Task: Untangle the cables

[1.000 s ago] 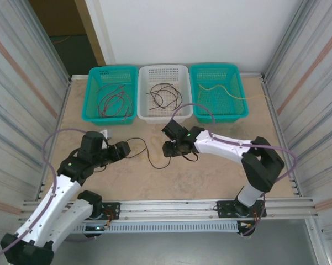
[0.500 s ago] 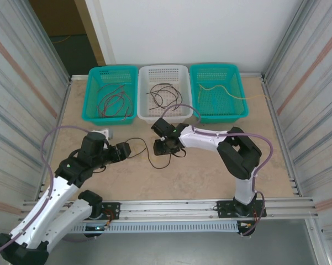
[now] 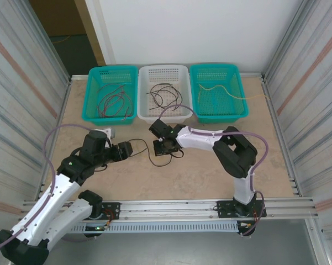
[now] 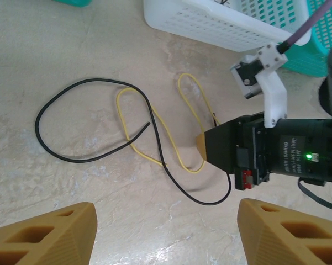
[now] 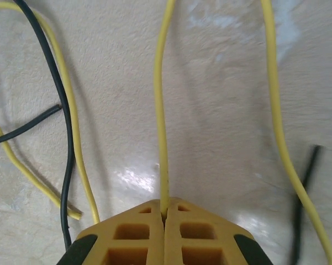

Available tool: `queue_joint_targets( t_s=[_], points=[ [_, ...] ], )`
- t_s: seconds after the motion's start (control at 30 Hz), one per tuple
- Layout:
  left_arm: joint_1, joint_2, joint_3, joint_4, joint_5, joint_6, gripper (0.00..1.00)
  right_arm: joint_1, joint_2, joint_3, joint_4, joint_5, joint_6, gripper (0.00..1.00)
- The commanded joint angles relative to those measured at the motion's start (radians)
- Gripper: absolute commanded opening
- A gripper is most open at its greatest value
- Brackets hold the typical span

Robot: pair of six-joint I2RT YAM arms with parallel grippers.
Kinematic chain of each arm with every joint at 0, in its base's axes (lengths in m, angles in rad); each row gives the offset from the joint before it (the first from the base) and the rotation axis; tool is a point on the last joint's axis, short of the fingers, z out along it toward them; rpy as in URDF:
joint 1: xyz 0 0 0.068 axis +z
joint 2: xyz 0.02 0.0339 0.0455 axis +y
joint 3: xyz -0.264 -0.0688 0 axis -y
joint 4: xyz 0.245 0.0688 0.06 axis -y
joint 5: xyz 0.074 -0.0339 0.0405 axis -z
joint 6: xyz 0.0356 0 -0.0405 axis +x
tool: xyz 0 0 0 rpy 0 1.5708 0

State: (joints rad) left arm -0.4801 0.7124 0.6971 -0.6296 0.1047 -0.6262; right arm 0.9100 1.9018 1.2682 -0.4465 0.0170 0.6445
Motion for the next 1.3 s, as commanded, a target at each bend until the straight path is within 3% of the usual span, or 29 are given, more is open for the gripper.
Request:
queue_joint_targets(
  t_s=[0.0, 0.23, 0.47, 0.57, 0.8, 0.9, 0.97, 1.13, 1.27],
  points=[
    [-0.005, -0.005, 0.034, 0.061, 0.064, 0.023, 0.69, 0.018, -0.164, -0.036, -0.013, 0.153, -0.052, 0.00],
    [-0.016, -0.015, 0.006, 0.256, 0.217, -0.029, 0.71, 0.087, -0.411, -0.069, -0.039, 0.388, -0.139, 0.00],
    [-0.055, -0.037, 0.008, 0.327, 0.222, -0.013, 0.75, 0.226, -0.575, -0.094, 0.022, 0.599, -0.313, 0.00],
    [-0.057, -0.047, 0.007, 0.329, 0.212, -0.013, 0.79, 0.245, -0.584, -0.084, 0.003, 0.676, -0.339, 0.00],
    [-0.055, -0.053, -0.028, 0.372, 0.205, -0.062, 0.85, 0.285, -0.566, -0.106, 0.033, 0.720, -0.386, 0.00],
    [-0.056, -0.046, -0.032, 0.354, 0.165, -0.075, 0.86, 0.335, -0.493, -0.084, 0.031, 0.949, -0.429, 0.00],
    [-0.056, -0.032, -0.028, 0.338, 0.149, -0.078, 0.85, 0.337, -0.436, -0.033, -0.048, 1.015, -0.397, 0.00],
    [-0.057, -0.003, -0.031, 0.367, 0.176, -0.073, 0.78, 0.328, -0.487, -0.042, -0.011, 0.880, -0.390, 0.00],
    [-0.057, -0.018, -0.046, 0.449, 0.219, -0.083, 0.70, 0.265, -0.568, -0.045, -0.009, 0.669, -0.317, 0.00]
  ],
)
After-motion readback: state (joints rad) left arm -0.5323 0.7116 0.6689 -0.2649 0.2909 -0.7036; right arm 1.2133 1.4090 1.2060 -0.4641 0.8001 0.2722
